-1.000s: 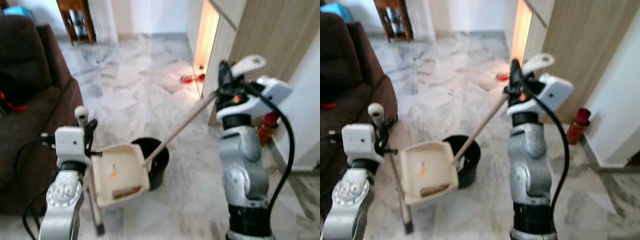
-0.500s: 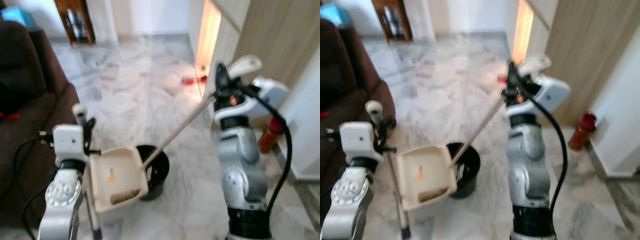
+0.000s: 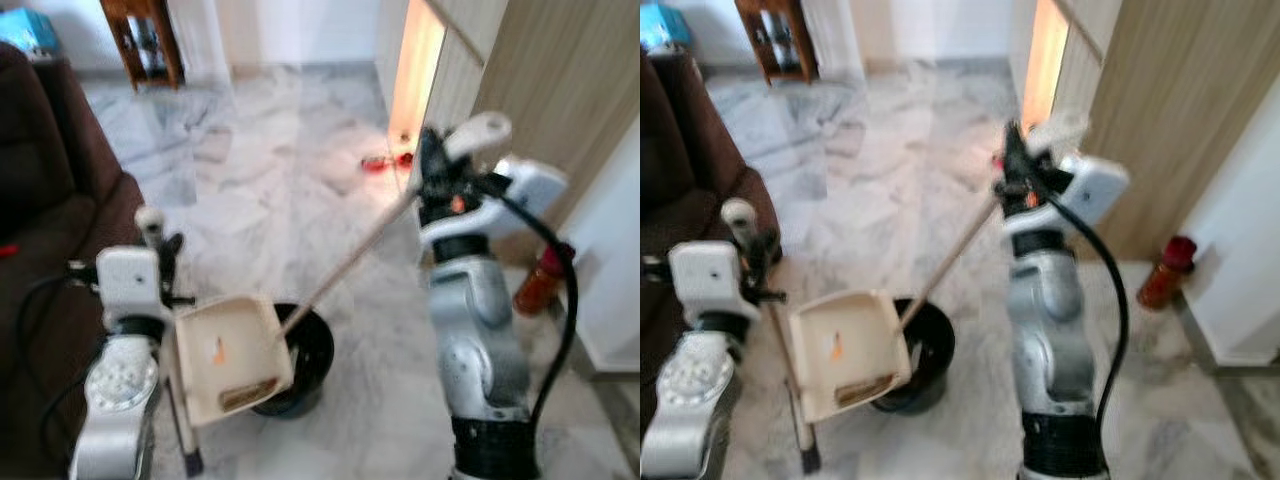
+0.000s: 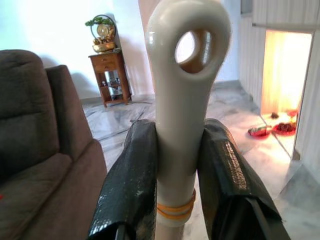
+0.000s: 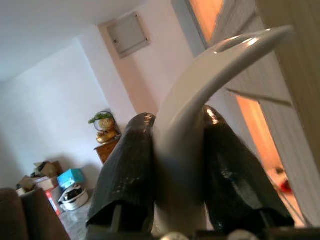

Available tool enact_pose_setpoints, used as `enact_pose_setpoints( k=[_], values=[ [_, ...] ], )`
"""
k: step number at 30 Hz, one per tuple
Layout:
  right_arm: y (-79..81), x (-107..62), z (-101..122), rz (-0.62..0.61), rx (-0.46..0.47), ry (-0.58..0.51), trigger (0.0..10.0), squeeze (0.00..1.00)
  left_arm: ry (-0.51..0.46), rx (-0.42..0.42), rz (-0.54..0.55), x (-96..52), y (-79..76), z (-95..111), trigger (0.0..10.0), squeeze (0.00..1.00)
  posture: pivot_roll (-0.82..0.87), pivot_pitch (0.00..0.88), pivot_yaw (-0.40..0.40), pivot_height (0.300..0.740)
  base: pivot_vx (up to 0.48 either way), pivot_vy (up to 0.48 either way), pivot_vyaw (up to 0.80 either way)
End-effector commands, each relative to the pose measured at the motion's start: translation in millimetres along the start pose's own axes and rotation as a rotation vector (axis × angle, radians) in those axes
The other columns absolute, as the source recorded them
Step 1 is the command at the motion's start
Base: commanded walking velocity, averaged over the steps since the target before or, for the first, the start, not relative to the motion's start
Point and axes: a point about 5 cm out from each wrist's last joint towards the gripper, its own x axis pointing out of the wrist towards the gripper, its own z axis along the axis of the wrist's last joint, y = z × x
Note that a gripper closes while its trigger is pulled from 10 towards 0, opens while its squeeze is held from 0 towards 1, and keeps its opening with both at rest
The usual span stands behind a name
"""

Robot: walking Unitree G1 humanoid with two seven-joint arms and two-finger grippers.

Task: Sweep floor

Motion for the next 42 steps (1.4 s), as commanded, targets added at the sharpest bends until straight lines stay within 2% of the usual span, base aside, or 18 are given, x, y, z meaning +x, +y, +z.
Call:
enact_pose_setpoints(
  k=[1,18,25,29,35,36,40,42],
  values=[
    [17.1,5.0,12.1,0.057,0.053,-0.063,10.0,0.00,-0.051,0.008,0.008,-0.1,3.1,9.8,10.0,0.00,0.07,0.058,0.010,0.740,0.349,0.000,0.00],
    [23.4,9.8,20.8,0.089,0.081,-0.100,10.0,0.00,-0.059,0.003,0.019,-2.2,4.6,10.9,10.0,0.00,0.07,0.052,0.006,0.740,0.345,0.000,0.00],
    [25.2,8.9,19.4,0.096,0.081,-0.090,10.0,0.00,-0.065,-0.001,0.027,-3.6,5.2,11.4,10.0,0.00,0.07,0.058,0.004,0.740,0.000,0.000,0.00],
    [27.9,8.6,20.5,0.114,0.048,-0.100,10.0,0.00,-0.067,-0.001,0.028,-4.1,5.4,11.6,10.0,0.00,0.07,0.062,0.005,0.740,0.000,0.000,0.00],
    [42.7,4.6,24.7,0.189,0.000,-0.137,10.0,0.00,-0.065,-0.003,0.022,-6.4,5.2,10.5,10.0,0.00,0.07,0.064,0.005,0.740,0.000,0.000,0.00],
    [49.9,2.0,25.1,0.225,-0.023,-0.148,10.0,0.00,-0.056,0.007,0.012,-8.9,5.1,8.1,10.0,0.00,0.07,0.066,0.007,0.740,0.000,0.000,0.00],
    [57.8,-1.1,25.8,0.264,-0.044,-0.164,10.0,0.00,-0.039,0.026,0.001,-13.7,5.8,3.7,10.0,0.00,0.07,0.066,0.007,0.740,0.000,0.000,0.00],
    [66.8,-3.4,29.4,0.293,-0.063,-0.197,10.0,0.00,-0.011,0.040,-0.009,-21.3,8.3,-0.8,10.0,0.00,0.07,0.068,0.010,0.740,0.000,0.000,0.00]
  ],
)
